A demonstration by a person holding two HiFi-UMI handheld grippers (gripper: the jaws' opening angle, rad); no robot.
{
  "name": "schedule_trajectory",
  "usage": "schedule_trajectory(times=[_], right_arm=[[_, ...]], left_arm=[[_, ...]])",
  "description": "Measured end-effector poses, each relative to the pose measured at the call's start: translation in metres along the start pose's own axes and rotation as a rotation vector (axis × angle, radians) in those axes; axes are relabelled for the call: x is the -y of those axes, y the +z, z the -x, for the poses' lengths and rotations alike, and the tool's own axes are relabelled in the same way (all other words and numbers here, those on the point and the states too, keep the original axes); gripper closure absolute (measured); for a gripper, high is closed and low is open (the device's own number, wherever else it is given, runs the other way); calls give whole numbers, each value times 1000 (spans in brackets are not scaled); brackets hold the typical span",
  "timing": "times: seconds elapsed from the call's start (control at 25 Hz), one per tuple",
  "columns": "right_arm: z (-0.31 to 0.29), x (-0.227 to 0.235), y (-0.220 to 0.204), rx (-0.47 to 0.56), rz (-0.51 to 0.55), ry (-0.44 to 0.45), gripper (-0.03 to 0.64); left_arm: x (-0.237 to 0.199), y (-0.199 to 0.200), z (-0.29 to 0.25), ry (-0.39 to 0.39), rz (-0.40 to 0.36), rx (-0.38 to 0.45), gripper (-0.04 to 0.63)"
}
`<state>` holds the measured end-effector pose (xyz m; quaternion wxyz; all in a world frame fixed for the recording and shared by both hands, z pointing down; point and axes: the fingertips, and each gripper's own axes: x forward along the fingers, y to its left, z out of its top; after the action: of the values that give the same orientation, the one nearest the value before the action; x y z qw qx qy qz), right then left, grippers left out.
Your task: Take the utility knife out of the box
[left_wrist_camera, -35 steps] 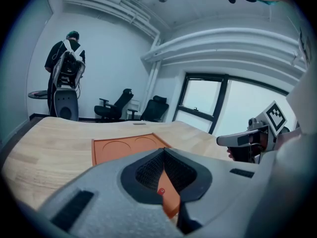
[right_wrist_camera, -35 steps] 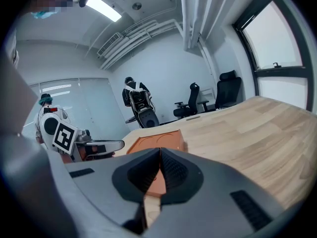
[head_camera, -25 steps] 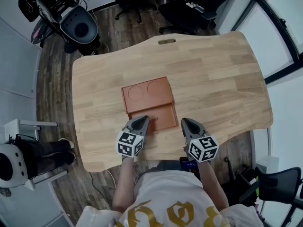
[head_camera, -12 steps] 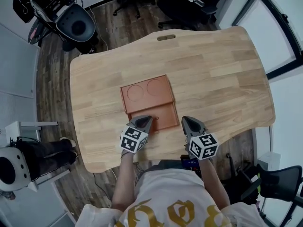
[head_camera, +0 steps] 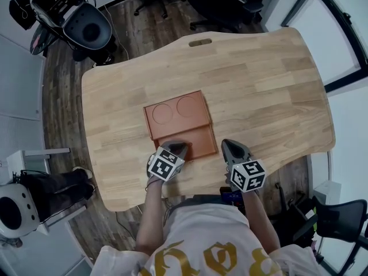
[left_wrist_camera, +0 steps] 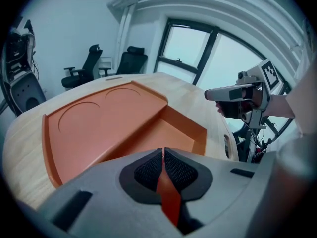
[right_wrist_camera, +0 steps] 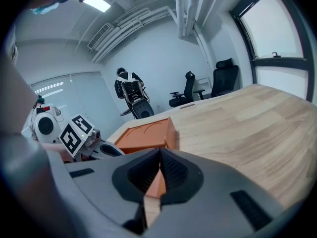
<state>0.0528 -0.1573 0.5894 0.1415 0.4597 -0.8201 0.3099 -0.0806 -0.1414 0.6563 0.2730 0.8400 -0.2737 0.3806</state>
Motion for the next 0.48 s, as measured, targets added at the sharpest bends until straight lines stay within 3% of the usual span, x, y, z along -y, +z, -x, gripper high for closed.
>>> schedule_trajectory(times=[0.48], right_arm=[[-6,13,-4,-17,-27,-19,605]], left_arm=[[-2,-13,-21,-52,-42,-120,580]])
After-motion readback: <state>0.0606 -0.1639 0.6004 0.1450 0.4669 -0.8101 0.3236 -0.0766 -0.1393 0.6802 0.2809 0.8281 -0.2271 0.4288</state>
